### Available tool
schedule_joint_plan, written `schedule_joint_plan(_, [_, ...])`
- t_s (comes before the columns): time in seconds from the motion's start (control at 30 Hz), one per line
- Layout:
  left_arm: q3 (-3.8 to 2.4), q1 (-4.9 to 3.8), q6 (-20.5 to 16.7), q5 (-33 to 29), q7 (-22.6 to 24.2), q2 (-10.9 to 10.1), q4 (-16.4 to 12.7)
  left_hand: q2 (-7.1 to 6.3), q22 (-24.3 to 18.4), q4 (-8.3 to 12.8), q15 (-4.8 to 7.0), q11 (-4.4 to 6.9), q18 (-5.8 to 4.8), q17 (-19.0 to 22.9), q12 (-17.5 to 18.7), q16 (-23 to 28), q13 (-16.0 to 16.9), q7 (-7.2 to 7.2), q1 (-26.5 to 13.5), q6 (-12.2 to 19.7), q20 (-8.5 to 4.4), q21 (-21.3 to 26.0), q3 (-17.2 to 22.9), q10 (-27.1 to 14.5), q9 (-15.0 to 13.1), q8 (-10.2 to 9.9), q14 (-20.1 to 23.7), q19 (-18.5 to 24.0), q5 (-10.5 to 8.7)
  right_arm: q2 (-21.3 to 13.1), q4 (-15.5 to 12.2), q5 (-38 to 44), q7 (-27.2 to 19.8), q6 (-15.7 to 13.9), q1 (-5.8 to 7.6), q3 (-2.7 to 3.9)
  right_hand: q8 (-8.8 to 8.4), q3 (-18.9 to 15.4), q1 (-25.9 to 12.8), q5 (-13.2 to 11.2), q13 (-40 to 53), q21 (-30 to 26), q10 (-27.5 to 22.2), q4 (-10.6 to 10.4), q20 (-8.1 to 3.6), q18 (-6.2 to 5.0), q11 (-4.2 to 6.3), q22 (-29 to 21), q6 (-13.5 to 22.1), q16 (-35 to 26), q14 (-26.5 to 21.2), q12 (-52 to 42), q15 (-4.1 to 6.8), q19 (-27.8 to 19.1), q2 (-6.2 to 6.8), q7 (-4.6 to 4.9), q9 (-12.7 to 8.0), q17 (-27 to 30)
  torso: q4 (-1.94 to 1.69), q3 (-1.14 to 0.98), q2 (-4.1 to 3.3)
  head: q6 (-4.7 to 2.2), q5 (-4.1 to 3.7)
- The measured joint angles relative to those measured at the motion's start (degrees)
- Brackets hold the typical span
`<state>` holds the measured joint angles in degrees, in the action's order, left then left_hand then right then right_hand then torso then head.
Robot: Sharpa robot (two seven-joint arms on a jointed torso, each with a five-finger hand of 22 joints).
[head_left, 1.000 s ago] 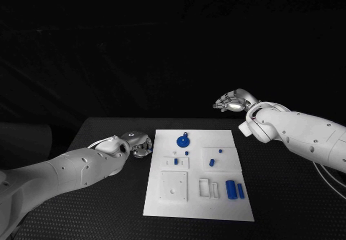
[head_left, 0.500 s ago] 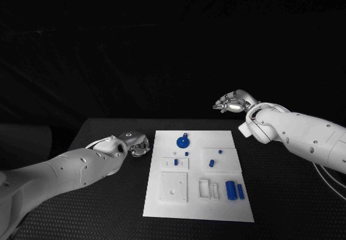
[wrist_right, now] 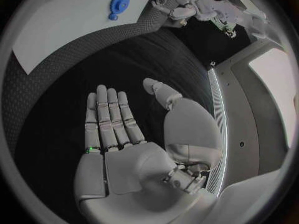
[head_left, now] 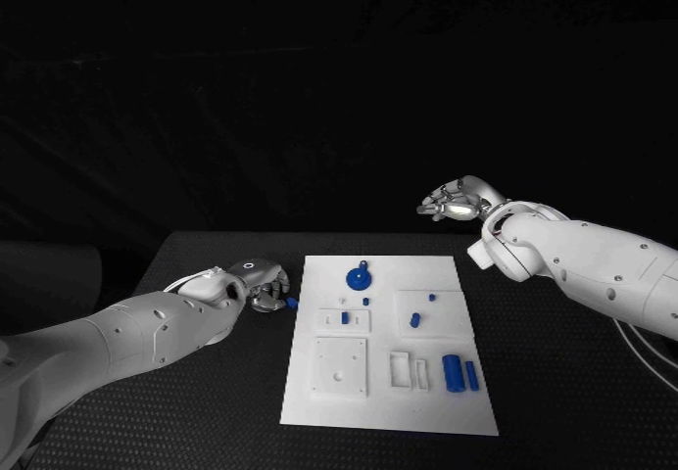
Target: Assemble the parts on the task board
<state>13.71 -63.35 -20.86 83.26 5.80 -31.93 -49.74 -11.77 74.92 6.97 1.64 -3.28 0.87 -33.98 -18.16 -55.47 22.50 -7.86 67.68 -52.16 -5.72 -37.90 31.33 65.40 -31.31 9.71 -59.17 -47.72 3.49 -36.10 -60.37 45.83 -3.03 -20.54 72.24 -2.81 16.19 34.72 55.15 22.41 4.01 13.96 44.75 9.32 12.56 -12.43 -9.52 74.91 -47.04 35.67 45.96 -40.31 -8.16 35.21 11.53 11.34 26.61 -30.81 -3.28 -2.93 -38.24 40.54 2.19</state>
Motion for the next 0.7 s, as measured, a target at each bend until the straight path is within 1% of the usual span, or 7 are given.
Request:
schedule_joint_plan(0.03, [0.00, 0.00, 0.03, -0.05, 0.00, 0.00, 0.03, 0.00, 0.00, 0.14, 0.00, -0.06, 0.00, 0.00, 0.26, 0.00, -0.06, 0.20, 0.00, 0.20, 0.00, 0.00, 0.14, -0.34, 0.06, 0.00, 0.00, 0.00, 0.00, 0.00, 0.00, 0.00, 0.00, 0.01, 0.00, 0.00, 0.00, 0.00, 0.00, 0.00, 0.00, 0.00, 0.00, 0.00, 0.00, 0.00, 0.00, 0.00, 0.00, 0.00, 0.00, 0.00, 0.00, 0.00, 0.00, 0.00, 0.00, 0.00, -0.01, 0.00, 0.00, -0.02, 0.00])
schedule_joint_plan(0.13, [-0.01, -0.01, 0.18, -0.13, 0.00, 0.03, 0.06, -0.38, 0.00, 0.21, 0.00, 0.00, 0.00, 0.00, 0.26, 0.00, -0.06, 0.19, 0.38, 0.20, 0.00, 0.00, 0.22, -0.41, 0.08, 0.00, 0.00, 0.00, 0.00, 0.02, 0.00, 0.00, 0.01, 0.04, 0.00, 0.01, 0.00, 0.00, 0.00, 0.00, 0.00, 0.00, 0.00, 0.00, 0.00, 0.00, 0.00, 0.00, 0.00, 0.00, 0.00, 0.00, 0.00, 0.00, 0.00, 0.00, 0.00, 0.00, -0.01, -0.01, 0.00, -0.03, 0.04])
schedule_joint_plan(0.2, [-0.02, -0.02, 0.27, -0.17, -0.01, 0.06, 0.06, -0.38, -0.01, 0.38, 0.00, -0.01, 0.00, 0.00, 0.26, 0.00, -0.06, 0.00, 0.38, 0.39, 0.00, 0.00, 0.39, -0.40, 0.14, 0.00, 0.00, 0.00, 0.00, 0.03, 0.00, 0.00, 0.01, 0.06, 0.00, 0.01, 0.00, 0.00, 0.00, 0.00, 0.00, 0.00, 0.00, 0.00, 0.00, 0.00, 0.00, 0.00, 0.00, 0.00, 0.00, 0.00, 0.00, 0.00, 0.00, 0.00, 0.00, 0.00, 0.00, -0.01, 0.00, -0.04, 0.07])
schedule_joint_plan(0.53, [-0.02, -0.04, 0.36, -0.54, -0.04, -0.15, -0.39, -0.37, -0.01, 0.43, 0.00, 0.00, 0.00, -0.07, 0.47, 0.00, -0.05, 0.00, 0.39, 0.39, 0.00, 0.20, 0.44, -0.40, 0.14, 0.00, 0.00, 0.00, -0.23, 0.02, -0.02, 0.00, 0.02, 0.13, 0.00, 0.00, 0.00, 0.00, 0.00, 0.00, 0.00, 0.00, 0.00, 0.00, 0.00, 0.00, 0.00, 0.00, 0.00, 0.00, 0.00, 0.00, 0.00, 0.00, 0.00, 0.00, 0.01, 0.05, 0.00, -0.02, -0.01, -0.08, 0.25])
schedule_joint_plan(0.6, [-0.01, -0.04, 0.16, -0.77, 0.33, -0.42, -0.76, -0.70, -0.01, 0.43, 0.00, 0.00, 0.00, -0.08, 0.47, 0.00, -0.06, 0.06, 0.71, 0.45, 0.00, 0.20, 0.44, -0.40, 0.24, 0.00, 0.00, 0.00, -0.23, 0.02, -0.01, 0.00, 0.03, 0.14, 0.00, 0.00, 0.00, 0.00, 0.00, 0.00, 0.00, 0.00, 0.00, 0.00, 0.00, 0.00, 0.00, 0.00, 0.00, 0.00, 0.00, 0.00, 0.00, 0.00, 0.00, 0.00, 0.00, 0.05, 0.00, -0.02, -0.01, -0.05, 0.29])
schedule_joint_plan(0.63, [0.01, -0.02, -0.06, -0.99, 0.76, -0.64, -1.06, -1.00, -0.01, 0.66, 0.00, 0.00, 0.00, -0.16, 0.47, 0.00, -0.06, 0.27, 1.02, 0.66, 0.00, 0.20, 0.45, -0.41, 0.25, 0.00, 0.00, 0.00, -0.23, 0.02, -0.01, 0.00, 0.03, 0.15, 0.00, 0.00, 0.00, 0.00, 0.00, 0.00, 0.00, 0.00, 0.00, 0.00, 0.00, 0.00, 0.00, 0.00, 0.00, 0.00, 0.00, 0.00, 0.00, 0.00, 0.00, 0.00, 0.00, 0.05, 0.01, -0.02, -0.01, -0.04, 0.30])
schedule_joint_plan(0.7, [0.03, 0.02, -0.52, -1.33, 1.63, -0.91, -1.43, -1.17, -0.02, 1.35, 0.00, 0.00, 0.00, -0.16, 0.47, 0.00, -0.06, 0.47, 1.68, 0.55, 0.00, 0.20, 0.55, -0.40, 0.25, 0.24, 0.00, 0.00, -0.23, 0.00, -0.01, 0.00, 0.03, 0.16, 0.00, 0.00, 0.00, 0.00, 0.00, 0.00, 0.00, 0.00, 0.00, 0.00, 0.00, 0.00, 0.00, 0.00, 0.00, 0.00, 0.00, 0.00, 0.00, 0.00, 0.00, 0.00, 0.00, 0.05, 0.01, -0.02, -0.01, -0.03, 0.33])
